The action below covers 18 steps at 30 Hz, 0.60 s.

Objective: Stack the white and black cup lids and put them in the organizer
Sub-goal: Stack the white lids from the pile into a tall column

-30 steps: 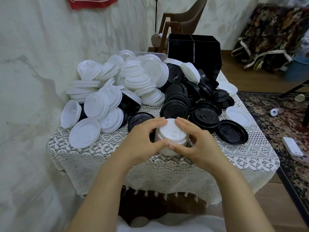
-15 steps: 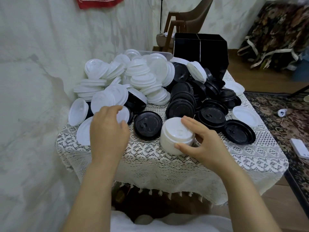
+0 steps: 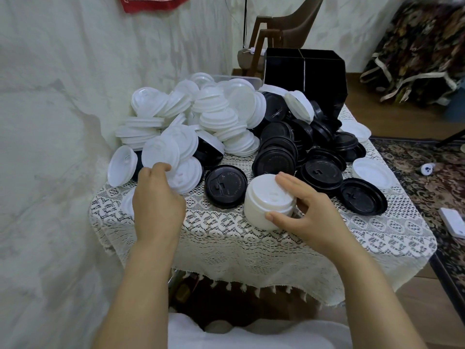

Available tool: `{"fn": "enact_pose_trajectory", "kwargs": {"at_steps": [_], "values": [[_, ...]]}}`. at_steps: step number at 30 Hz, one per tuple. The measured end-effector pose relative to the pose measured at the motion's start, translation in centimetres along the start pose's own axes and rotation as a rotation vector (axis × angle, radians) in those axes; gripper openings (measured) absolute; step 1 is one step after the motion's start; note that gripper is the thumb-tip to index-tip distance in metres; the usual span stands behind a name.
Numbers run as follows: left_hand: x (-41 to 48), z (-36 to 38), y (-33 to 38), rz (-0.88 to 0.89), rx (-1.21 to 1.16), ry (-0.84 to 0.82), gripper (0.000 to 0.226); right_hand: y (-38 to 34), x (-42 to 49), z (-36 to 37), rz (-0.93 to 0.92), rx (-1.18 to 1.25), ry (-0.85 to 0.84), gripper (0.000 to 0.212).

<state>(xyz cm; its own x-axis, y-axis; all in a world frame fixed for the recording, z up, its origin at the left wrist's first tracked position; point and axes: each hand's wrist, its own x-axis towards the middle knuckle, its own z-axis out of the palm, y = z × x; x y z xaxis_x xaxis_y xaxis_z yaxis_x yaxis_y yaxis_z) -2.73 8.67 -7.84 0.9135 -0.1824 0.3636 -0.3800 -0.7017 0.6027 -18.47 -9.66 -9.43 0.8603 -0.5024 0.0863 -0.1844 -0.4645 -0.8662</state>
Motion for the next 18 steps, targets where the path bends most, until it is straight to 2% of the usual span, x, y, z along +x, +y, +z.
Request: {"fn": "enact_pose_trajectory", "kwargs": {"at_steps": [4,7,10,13,18], "values": [[-0.2,-1.6,1.3,0.067,-0.090,0.178,0.045,0.1,0.0,0.0,-0.003,-0.020,-0.001,0.077],[-0.3,-2.5,2.6,-0.024,-0.336,0.223,0.037,0.3,0.1,-0.1,-0.009,-0.037,0.000,0.077],[-0.2,-2.6,3.4,-0.135,-0.723,0.148,0.039,0.4,0.1,-0.1,-0.014,-0.046,-0.003,0.077],[-0.3,-2.2,4.0,-0.291,-1.097,-0.035,0.035,0.5,0.1,-0.1,-0.030,-0.069,0.002,0.077],[-0.3,-0.8,4.5,-0.542,-1.435,-0.262,0.029,0.3,0.1,-0.1,-0.034,-0.063,0.007,0.077]]}}
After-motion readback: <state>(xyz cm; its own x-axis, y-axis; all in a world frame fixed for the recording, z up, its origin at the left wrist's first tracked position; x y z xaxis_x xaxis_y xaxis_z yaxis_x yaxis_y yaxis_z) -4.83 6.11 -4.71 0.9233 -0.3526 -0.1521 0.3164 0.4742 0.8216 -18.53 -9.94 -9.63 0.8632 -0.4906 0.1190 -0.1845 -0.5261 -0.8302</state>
